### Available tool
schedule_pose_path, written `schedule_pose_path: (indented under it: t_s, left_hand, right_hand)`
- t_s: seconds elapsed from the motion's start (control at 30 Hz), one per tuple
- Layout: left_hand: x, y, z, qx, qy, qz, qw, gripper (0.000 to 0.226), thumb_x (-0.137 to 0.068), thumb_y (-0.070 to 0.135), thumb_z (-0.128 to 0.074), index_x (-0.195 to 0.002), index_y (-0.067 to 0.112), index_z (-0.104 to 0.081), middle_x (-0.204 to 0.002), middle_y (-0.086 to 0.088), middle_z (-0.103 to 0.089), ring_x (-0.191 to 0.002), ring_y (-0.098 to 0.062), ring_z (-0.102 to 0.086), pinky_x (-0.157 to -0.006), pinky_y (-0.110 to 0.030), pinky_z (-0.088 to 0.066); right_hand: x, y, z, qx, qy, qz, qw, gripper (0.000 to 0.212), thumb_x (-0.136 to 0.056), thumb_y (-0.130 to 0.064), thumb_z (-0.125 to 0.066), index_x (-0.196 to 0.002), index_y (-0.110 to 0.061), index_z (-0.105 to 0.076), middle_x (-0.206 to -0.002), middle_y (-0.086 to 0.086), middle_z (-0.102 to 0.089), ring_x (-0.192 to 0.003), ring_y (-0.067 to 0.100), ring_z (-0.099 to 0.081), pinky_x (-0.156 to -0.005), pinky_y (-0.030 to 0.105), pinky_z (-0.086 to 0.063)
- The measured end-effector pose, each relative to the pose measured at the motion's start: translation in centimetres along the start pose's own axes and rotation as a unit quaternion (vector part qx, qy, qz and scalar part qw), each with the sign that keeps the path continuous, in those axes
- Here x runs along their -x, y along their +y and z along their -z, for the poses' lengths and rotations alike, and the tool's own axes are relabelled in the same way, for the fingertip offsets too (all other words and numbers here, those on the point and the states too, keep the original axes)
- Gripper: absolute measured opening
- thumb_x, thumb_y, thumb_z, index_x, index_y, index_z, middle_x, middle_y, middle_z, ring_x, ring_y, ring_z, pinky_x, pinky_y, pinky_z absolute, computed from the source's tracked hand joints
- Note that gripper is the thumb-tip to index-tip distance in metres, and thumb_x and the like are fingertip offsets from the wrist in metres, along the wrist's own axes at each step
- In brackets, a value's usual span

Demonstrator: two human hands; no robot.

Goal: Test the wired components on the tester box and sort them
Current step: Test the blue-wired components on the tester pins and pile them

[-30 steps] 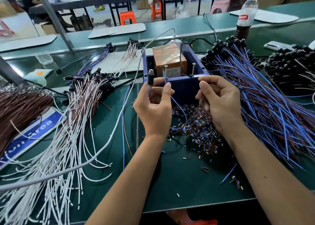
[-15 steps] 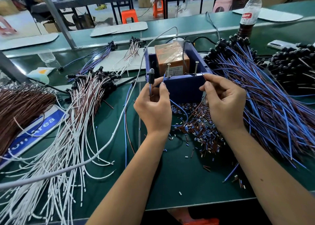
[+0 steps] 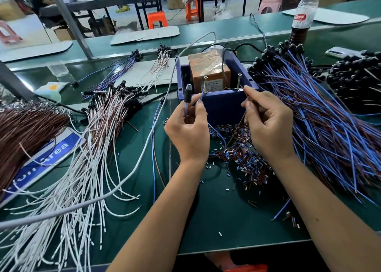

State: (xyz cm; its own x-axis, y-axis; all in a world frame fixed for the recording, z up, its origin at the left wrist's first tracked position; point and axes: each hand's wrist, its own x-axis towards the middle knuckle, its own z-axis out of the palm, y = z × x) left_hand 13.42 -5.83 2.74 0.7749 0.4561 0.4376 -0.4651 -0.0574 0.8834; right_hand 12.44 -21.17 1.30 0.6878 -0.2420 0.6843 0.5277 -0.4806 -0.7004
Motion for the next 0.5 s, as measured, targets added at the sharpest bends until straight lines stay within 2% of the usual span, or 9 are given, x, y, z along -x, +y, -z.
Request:
schedule_pose_path:
  t_s: [0.2, 0.3, 0.5]
  left_hand:
    - [0.1, 0.0, 0.1, 0.004, -0.001, -0.011, 1.0, 0.018, -0.094, 0.007, -0.065, -0.094, 0.019, -0.079, -0.068, -0.01, -0.067, -0.065, -0.044, -0.057, -0.057, -0.043, -0.047]
    - [0.3, -0.2, 0.1, 0.012, -0.005, -0.01, 1.0, 0.017, -0.093, 0.006, -0.065, -0.098, 0.013, -0.08, -0.067, -0.003, -0.064, -0.064, -0.04, -0.058, -0.058, -0.036, -0.048]
    - [0.3, -0.4, 0.0, 0.009, 0.013, -0.004, 1.0, 0.015, -0.093, 0.014, -0.066, -0.099, 0.013, -0.08, -0.068, 0.003, -0.063, -0.066, -0.037, -0.062, -0.062, -0.04, -0.053]
  right_hand:
    - [0.1, -0.1, -0.1, -0.003, -0.001, -0.008, 1.0, 0.035, -0.105, -0.006, -0.055, -0.139, -0.005, -0.064, -0.098, 0.0, -0.064, -0.071, 0.019, -0.065, -0.066, 0.033, -0.058]
    - [0.1, -0.4, 0.0, 0.008, -0.015, -0.003, 1.0, 0.037, -0.105, -0.005, -0.055, -0.141, -0.004, -0.061, -0.099, 0.001, -0.062, -0.069, 0.018, -0.064, -0.063, 0.033, -0.058]
    - [0.1, -1.1, 0.0, 0.025, -0.036, 0.008, 0.999, 0.037, -0.105, -0.002, -0.055, -0.142, -0.002, -0.06, -0.097, 0.007, -0.061, -0.069, 0.019, -0.063, -0.062, 0.036, -0.056]
